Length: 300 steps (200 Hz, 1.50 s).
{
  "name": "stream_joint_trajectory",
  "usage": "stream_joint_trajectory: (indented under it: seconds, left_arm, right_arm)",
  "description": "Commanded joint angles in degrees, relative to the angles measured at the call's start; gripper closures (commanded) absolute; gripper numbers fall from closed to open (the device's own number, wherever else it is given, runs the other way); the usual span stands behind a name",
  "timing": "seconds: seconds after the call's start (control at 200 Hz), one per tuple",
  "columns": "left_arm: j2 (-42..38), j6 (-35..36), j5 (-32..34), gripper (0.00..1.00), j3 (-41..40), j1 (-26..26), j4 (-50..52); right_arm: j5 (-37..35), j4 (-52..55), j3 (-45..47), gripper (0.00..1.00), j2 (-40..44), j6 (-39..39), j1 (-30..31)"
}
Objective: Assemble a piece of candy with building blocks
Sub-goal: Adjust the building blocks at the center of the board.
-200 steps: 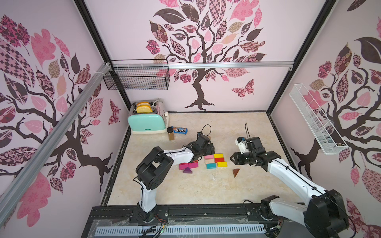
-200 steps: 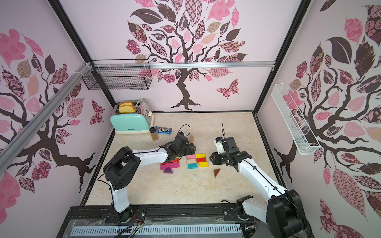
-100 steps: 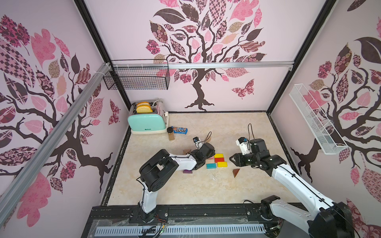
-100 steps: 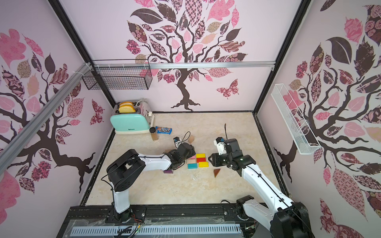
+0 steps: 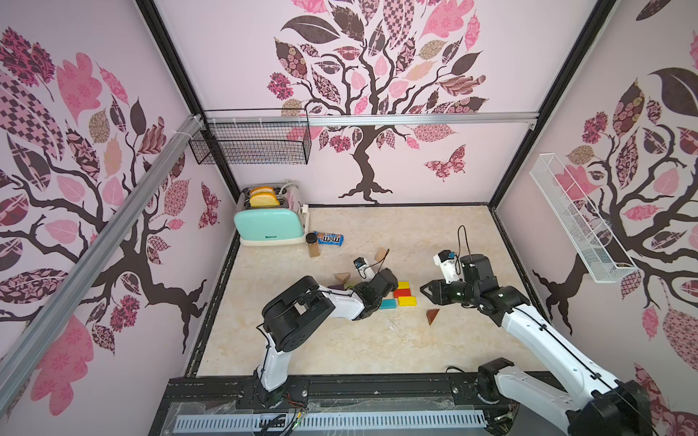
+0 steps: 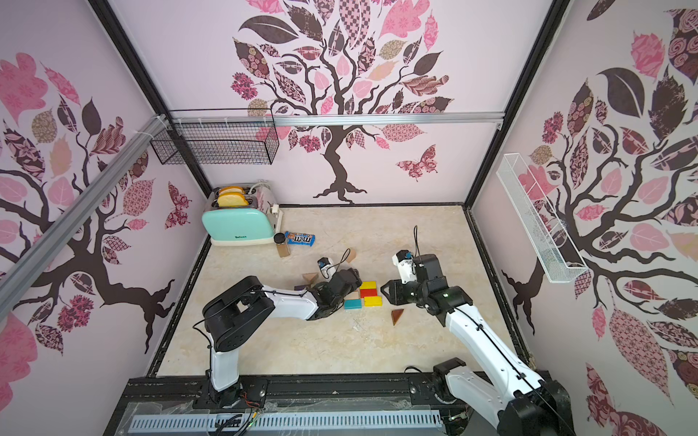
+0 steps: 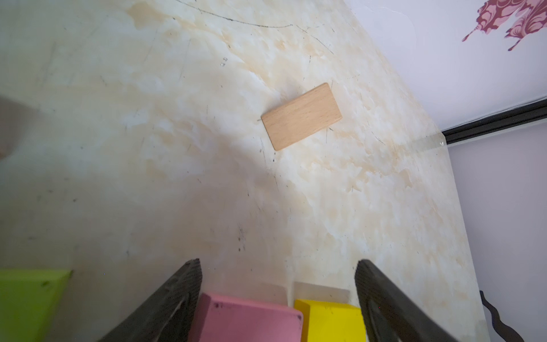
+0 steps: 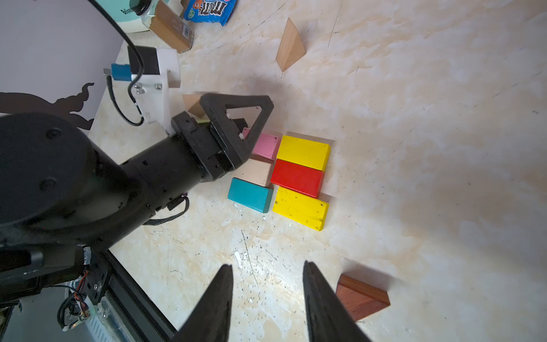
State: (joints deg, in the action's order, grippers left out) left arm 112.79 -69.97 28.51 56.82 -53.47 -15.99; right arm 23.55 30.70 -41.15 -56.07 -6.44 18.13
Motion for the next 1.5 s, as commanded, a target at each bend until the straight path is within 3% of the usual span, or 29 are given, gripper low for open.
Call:
stream_joint_trajectory:
  seconds: [0.0, 0.64, 1.495]
  left_arm:
    - [2.8, -5.6, 2.4, 0.14, -1.2, -2.4, 4.8]
    - [4.7, -14.2, 7.8, 0.18, -4.1, -5.2, 7.3]
    - [8.1, -14.0, 5.9, 0.22, -2.2, -4.2, 2.8]
  right_arm:
    - [1.8, -1.2, 0.1, 0.58, 1.7, -0.4, -0.3]
    - [5.2, -2.4, 0.9, 0.58, 4.1, -1.1, -0.3]
    - [3.1, -1.2, 1.0, 0.58, 4.8, -0.8, -0.3]
